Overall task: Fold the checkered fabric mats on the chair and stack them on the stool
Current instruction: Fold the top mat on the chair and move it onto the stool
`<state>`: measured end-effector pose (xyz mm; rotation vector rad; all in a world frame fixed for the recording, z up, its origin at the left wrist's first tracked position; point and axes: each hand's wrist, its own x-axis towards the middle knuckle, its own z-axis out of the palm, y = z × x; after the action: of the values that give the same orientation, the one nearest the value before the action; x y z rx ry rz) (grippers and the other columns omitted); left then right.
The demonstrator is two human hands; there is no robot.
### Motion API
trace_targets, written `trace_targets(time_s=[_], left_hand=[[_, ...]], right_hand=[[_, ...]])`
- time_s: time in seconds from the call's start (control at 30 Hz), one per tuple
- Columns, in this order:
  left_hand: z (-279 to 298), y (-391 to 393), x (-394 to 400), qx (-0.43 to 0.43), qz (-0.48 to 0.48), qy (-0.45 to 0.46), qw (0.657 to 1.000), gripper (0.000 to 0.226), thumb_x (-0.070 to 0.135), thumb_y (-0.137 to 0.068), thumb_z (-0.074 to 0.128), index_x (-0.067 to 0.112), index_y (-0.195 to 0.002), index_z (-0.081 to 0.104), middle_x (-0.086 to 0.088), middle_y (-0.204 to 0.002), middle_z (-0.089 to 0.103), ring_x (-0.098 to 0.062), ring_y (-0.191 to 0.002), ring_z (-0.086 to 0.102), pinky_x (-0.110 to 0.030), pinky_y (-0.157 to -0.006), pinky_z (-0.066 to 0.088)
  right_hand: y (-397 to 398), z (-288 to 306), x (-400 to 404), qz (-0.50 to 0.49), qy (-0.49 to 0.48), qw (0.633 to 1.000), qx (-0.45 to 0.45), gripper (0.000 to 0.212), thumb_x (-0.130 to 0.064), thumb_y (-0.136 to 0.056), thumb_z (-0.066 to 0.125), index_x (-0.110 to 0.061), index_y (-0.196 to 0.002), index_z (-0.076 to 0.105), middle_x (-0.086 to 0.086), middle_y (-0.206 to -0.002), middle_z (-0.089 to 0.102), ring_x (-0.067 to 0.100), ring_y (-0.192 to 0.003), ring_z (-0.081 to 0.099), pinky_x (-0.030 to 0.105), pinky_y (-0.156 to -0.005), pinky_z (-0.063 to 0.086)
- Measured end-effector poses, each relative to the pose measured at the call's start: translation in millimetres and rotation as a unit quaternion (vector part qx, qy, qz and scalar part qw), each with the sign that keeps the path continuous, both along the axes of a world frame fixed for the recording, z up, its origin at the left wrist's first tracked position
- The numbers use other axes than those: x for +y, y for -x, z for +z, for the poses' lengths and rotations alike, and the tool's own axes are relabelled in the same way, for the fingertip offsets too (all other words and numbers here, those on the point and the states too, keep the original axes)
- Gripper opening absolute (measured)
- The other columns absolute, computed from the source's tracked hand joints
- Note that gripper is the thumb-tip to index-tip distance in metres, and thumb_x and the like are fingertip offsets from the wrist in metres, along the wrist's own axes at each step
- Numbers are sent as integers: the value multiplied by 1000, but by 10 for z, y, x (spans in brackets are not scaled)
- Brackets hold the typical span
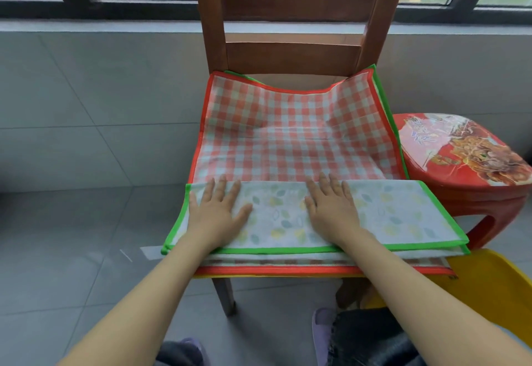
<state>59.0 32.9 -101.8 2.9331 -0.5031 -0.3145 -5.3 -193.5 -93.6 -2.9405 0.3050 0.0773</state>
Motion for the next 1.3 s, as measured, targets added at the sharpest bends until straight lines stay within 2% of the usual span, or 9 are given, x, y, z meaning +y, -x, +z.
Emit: trace_targets(time_s=[0.1, 0.17, 0.3, 0.57, 0.63, 0.7, 0.8, 1.07, 1.3], left_hand=[[51, -25, 19, 28, -12, 58, 998, 56, 48, -98, 23, 35, -150, 6, 2, -159, -10, -18, -146, -14, -51, -115, -10], [99, -76, 66, 36, 14, 114, 993, 49, 36, -101, 27, 32, -149, 19, -1, -160, -5, -17, -147, -10, -51, -115, -11], [145, -130, 282, 38, 108, 159, 981, 49, 35, -99, 36, 31, -147, 26, -8, -159, 5, -22, -147, -2, -53, -116, 5], [301, -267, 586, 59, 213, 319, 922, 63, 34, -81, 69, 23, -137, 43, -3, -133, 51, -26, -121, 49, -48, -106, 37], [348, -283, 613, 77, 245, 364, 895, 61, 32, -76, 75, 20, -131, 49, 2, -121, 59, -21, -107, 59, -43, -98, 47], [380, -289, 636, 107, 263, 384, 878, 40, 30, -74, 78, 15, -108, 64, -1, -101, 69, -20, -88, 67, -39, -81, 56], [423, -253, 647, 163, 256, 396, 867, 20, 28, -77, 76, 13, -88, 68, -3, -88, 73, -19, -75, 70, -31, -63, 56], [624, -277, 721, 241, 194, 392, 866, 25, 30, -80, 73, 17, -100, 64, -3, -95, 73, -23, -84, 72, -44, -82, 57], [875, -186, 581, 255, 184, 492, 812, 22, 18, -82, 72, 10, -101, 64, -12, -99, 73, -30, -89, 71, -47, -85, 56]], right_hand=[[-64, 59, 360, 92, -108, 987, -74, 52, -7, -95, 35, -20, -145, 31, 3, -153, 28, 26, -141, 20, 34, -116, 10], [-98, 70, 541, 118, -176, 975, -70, 44, -19, -97, 42, -21, -141, 40, 0, -143, 42, 25, -131, 32, 31, -110, 20], [-143, 89, 575, 91, -186, 978, -11, 59, -50, -90, 48, -28, -143, 35, -5, -140, 35, 20, -130, 26, 35, -111, 19], [-178, 139, 592, 106, -151, 982, 41, 86, -67, -75, 56, -34, -146, 20, -7, -140, 25, 20, -130, 21, 36, -111, 19], [-203, 131, 577, 109, -149, 982, 50, 90, -68, -73, 58, -34, -146, 19, -4, -140, 25, 21, -129, 21, 37, -111, 18], [-216, 130, 570, 110, -147, 981, 57, 93, -68, -71, 60, -33, -147, 19, -3, -140, 24, 21, -130, 21, 38, -111, 18], [-224, 147, 563, 115, -146, 980, 68, 98, -68, -68, 63, -33, -147, 18, -1, -141, 23, 22, -130, 21, 39, -112, 18], [-161, 211, 554, 128, -160, 974, 94, 112, -65, -62, 71, -28, -149, 11, -6, -144, 17, 19, -134, 15, 38, -115, 13], [-12, 249, 500, 162, -167, 964, 131, 122, -59, -61, 76, -22, -150, 2, -10, -157, -4, 17, -145, -2, 38, -118, 5]])
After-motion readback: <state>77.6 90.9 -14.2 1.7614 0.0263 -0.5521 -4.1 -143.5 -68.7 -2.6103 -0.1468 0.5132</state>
